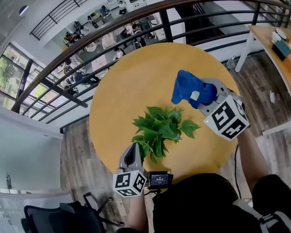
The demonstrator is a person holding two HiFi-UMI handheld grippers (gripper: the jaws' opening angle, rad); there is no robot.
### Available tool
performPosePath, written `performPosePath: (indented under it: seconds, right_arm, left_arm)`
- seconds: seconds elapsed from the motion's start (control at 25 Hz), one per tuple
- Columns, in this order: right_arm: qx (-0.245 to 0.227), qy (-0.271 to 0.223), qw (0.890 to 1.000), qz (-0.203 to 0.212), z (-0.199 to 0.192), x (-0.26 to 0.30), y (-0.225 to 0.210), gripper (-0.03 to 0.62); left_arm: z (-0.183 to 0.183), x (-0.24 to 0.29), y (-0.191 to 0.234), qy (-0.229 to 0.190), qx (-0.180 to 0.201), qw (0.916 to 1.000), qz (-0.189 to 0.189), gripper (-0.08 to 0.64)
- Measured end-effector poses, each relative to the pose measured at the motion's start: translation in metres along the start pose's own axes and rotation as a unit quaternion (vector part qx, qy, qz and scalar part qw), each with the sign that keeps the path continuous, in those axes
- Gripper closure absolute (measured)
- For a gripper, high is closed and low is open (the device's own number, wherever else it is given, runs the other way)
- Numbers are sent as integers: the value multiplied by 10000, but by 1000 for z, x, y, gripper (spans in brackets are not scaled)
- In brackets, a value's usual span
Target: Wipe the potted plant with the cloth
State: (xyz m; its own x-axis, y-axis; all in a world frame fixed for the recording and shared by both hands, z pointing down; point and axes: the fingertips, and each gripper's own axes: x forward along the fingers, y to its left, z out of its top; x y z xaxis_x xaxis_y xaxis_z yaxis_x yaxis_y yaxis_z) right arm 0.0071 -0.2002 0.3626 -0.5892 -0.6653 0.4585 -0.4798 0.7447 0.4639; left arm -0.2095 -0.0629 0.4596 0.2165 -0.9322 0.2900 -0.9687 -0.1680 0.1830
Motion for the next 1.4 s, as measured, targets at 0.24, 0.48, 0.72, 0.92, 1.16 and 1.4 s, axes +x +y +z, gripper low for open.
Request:
performPosePath:
  seconds: [0.24,0.48,0.72,0.92,1.16,1.4]
  right_arm:
    - [-628,-288,9781,1966,71,63,90,419]
    - [-1010,1007,9475,2863,9,125,137,419]
    - [66,1670,9498,2644,-46,156,104,419]
    - [4,1998,9635,1783,-81,170,61,419]
    - [-276,1426,9783,1476,-45,145,50,419]
    - [-613,-119,9840,1671,56,82,73,419]
  left_arm:
    - [-1,2,3,1,-53,10000,39,561]
    - [-2,0,2,41,-78,10000,31,561]
    - [-4,-1,8,23,-107,9999,77,561]
    - [-3,1,8,42,-98,9999,69,561]
    - [-1,3,5,65,-49,10000,41,561]
    - [-1,4,2,56,-12,10000,26,561]
